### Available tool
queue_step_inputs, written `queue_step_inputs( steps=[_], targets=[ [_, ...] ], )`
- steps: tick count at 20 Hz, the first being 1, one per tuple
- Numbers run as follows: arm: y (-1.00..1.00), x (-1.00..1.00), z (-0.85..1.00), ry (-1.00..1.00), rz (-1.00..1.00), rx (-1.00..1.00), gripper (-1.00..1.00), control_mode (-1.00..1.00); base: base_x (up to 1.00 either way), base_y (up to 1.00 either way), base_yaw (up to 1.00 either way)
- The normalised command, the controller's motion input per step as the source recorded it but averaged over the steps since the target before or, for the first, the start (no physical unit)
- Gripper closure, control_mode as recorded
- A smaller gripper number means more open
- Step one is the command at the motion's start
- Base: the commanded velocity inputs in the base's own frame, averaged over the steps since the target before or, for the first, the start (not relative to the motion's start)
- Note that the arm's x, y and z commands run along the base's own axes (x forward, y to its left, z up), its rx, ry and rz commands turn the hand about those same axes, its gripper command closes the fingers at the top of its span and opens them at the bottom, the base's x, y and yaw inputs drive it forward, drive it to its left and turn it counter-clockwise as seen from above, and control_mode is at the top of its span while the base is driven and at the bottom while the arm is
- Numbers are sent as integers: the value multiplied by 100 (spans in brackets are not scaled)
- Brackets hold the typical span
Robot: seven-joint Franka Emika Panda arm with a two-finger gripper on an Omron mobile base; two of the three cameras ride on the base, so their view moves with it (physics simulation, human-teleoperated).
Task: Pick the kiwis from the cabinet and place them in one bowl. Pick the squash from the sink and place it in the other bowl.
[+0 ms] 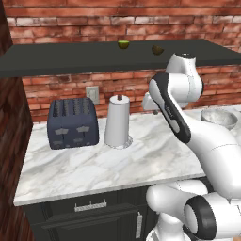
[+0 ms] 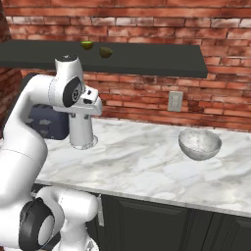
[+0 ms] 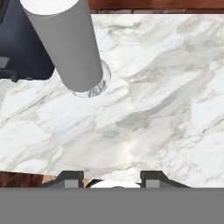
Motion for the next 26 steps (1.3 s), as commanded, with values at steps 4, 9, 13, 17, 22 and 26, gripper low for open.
queue_step_inputs(
  steps=[4,9,13,17,22,26],
  targets=[
    [1,-4,0,0,0,0,-100,-100,0,0,0],
    [5,-27,3,-12,-1,-2,-100,-100,0,0,0],
    [3,-45,14,-21,-1,-6,-100,-100,0,0,0],
    [0,-51,19,-19,-8,-4,-100,-100,0,0,0],
    [-3,-27,51,-17,-3,2,-100,-100,0,0,0],
    [-4,-10,48,-8,-3,1,-100,-100,0,0,0]
  ],
)
